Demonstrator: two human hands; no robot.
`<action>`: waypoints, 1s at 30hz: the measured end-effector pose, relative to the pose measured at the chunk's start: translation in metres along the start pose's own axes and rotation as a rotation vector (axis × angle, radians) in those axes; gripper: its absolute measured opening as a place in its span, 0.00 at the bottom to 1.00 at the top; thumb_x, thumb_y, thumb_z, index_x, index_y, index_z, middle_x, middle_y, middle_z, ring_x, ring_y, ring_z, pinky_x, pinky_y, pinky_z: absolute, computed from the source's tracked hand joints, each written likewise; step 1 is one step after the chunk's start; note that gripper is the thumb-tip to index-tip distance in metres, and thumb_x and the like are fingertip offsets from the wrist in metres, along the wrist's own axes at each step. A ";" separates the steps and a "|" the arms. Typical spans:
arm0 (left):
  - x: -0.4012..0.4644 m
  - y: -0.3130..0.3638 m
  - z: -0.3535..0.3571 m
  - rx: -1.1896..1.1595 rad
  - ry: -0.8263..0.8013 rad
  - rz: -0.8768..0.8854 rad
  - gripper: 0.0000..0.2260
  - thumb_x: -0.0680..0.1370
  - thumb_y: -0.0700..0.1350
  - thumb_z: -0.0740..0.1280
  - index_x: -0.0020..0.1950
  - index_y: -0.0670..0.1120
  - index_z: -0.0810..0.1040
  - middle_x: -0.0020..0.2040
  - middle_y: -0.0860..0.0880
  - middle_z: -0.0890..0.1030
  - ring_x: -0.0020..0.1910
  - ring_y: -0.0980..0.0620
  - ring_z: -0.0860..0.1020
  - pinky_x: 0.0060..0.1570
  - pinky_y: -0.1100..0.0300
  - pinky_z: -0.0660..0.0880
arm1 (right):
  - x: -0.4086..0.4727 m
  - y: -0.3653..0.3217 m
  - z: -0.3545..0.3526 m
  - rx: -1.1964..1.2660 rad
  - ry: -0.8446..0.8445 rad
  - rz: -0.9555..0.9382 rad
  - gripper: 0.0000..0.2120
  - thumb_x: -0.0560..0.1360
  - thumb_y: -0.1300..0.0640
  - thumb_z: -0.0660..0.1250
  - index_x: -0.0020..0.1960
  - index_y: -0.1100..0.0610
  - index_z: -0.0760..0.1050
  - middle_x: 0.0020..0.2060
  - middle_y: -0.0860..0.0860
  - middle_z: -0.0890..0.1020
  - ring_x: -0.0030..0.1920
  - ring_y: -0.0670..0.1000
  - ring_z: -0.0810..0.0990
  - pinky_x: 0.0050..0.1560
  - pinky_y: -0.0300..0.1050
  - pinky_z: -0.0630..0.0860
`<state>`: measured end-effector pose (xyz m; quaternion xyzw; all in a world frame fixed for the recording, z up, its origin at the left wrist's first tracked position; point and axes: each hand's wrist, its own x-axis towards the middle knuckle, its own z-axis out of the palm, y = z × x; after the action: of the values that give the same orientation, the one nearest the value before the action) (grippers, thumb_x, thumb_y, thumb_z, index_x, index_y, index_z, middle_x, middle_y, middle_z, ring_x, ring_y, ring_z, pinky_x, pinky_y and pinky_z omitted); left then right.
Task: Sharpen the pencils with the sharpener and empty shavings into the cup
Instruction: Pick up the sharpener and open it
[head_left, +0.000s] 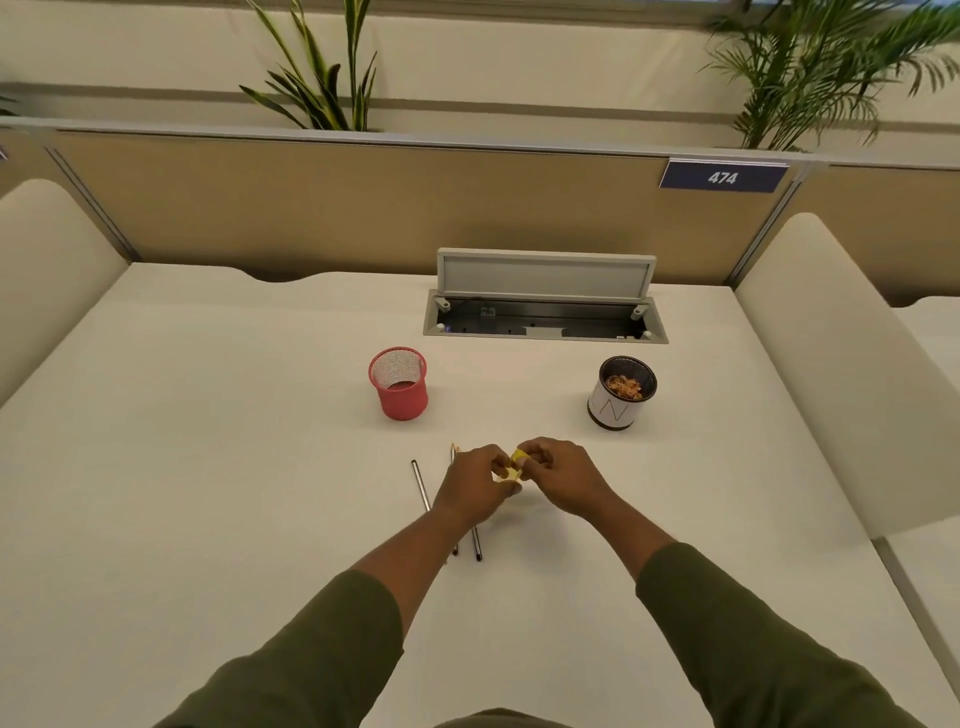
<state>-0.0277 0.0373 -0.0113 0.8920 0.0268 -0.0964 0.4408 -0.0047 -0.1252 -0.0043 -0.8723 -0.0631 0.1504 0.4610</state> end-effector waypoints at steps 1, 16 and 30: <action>-0.002 -0.001 -0.002 0.007 0.003 0.000 0.14 0.66 0.46 0.77 0.49 0.46 0.80 0.45 0.50 0.83 0.46 0.53 0.80 0.47 0.58 0.76 | 0.000 -0.002 0.002 -0.006 -0.013 -0.008 0.08 0.77 0.56 0.66 0.54 0.55 0.80 0.44 0.49 0.85 0.44 0.43 0.83 0.49 0.41 0.78; -0.026 -0.015 -0.033 0.055 0.139 -0.043 0.19 0.63 0.47 0.79 0.48 0.46 0.76 0.46 0.49 0.74 0.43 0.51 0.73 0.39 0.61 0.67 | 0.002 -0.033 0.027 -0.054 -0.050 -0.086 0.08 0.76 0.56 0.68 0.55 0.54 0.80 0.46 0.48 0.84 0.42 0.45 0.83 0.45 0.41 0.78; -0.031 -0.016 -0.052 0.104 0.214 -0.074 0.15 0.64 0.47 0.79 0.45 0.44 0.79 0.41 0.49 0.81 0.39 0.48 0.77 0.39 0.57 0.73 | 0.006 -0.049 0.039 -0.165 -0.010 -0.134 0.10 0.76 0.52 0.68 0.51 0.56 0.83 0.41 0.48 0.85 0.42 0.45 0.82 0.45 0.40 0.78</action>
<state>-0.0522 0.0891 0.0132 0.9172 0.1015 -0.0182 0.3848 -0.0101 -0.0652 0.0143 -0.9004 -0.1356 0.1179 0.3961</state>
